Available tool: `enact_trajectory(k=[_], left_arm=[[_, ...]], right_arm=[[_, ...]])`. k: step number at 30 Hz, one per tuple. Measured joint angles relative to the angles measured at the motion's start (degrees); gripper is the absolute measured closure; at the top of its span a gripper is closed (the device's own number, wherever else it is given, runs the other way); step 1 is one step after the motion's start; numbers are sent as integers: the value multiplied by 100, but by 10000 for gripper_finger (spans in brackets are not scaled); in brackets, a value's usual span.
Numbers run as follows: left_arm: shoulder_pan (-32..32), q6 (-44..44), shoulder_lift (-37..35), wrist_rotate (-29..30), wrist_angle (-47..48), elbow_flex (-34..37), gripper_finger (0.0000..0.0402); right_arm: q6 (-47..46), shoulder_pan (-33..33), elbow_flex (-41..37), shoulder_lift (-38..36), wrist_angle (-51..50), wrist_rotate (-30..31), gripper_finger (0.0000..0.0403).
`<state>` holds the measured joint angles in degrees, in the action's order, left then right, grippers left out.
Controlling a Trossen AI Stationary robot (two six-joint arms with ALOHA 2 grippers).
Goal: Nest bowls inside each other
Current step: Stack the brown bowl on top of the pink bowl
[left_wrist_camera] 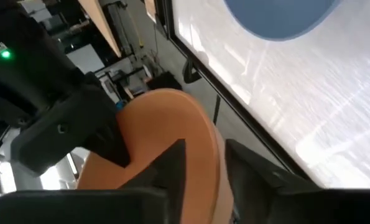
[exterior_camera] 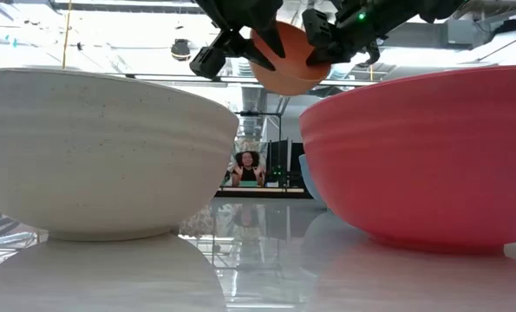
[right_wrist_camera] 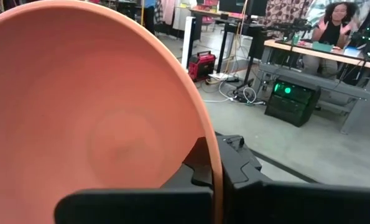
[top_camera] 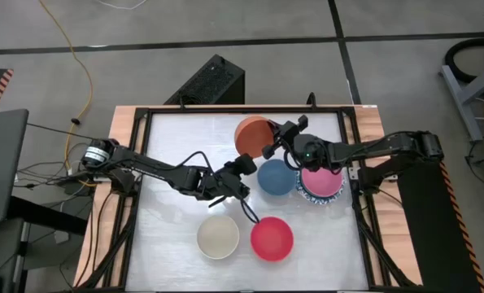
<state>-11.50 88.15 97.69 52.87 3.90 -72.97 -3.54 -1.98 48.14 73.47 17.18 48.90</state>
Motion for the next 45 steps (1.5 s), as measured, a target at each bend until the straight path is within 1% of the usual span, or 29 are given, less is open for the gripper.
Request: enact_trajectory(k=[3,6,8,12,15,19,23,25,29,31,34,36,38,41,45], left_arm=[[-75,-131,-2,156,89,0,261],[-200,-548,-22,316,72,0,230],[-280,-933,-108,280,124,0,218],[-415,-1702,-516,56,318,0,214],[-512,-2467,-934,-113,562,-2,220],[-610,-3652,-1520,-289,1270,-7,229],[-613,-4744,-2044,-655,2138,-7,237],[-603,-5220,-2280,-950,2532,-7,239],[-524,-5866,-2693,-1805,2972,-7,246],[-488,-6094,-2885,-2126,3014,-6,251],[-475,-6313,-3214,-2574,2975,62,262],[-477,-6409,-3454,-2736,2941,189,270],[-479,-6532,-3698,-2738,2814,437,279],[-490,-6619,-4135,-2710,2447,984,294],[-490,-6485,-4725,-2499,1582,1799,320]], right_arm=[[-86,0,0,0,-142,0,396],[-119,-14,0,0,-307,1,396],[-145,-65,0,-20,-443,-62,396],[-423,-379,0,-272,-977,-519,396],[-799,-739,0,-577,-1619,-1073,396],[-1157,-1206,0,-1017,-2767,-1778,396],[-1642,-1709,179,-1539,-4327,-2735,396],[-1778,-1820,315,-1757,-5009,-2888,396],[-1938,-1887,601,-2147,-6136,-2981,396],[-2060,-1883,743,-2306,-6663,-3065,396],[-2309,-1880,800,-2570,-7125,-3111,396],[-2526,-1869,800,-2715,-7484,-3241,396],[-2734,-1863,800,-2795,-7886,-3478,396],[-3128,-1840,800,-2865,-8379,-3571,396],[-3375,-1636,800,-2863,-8583,-3626,396]])
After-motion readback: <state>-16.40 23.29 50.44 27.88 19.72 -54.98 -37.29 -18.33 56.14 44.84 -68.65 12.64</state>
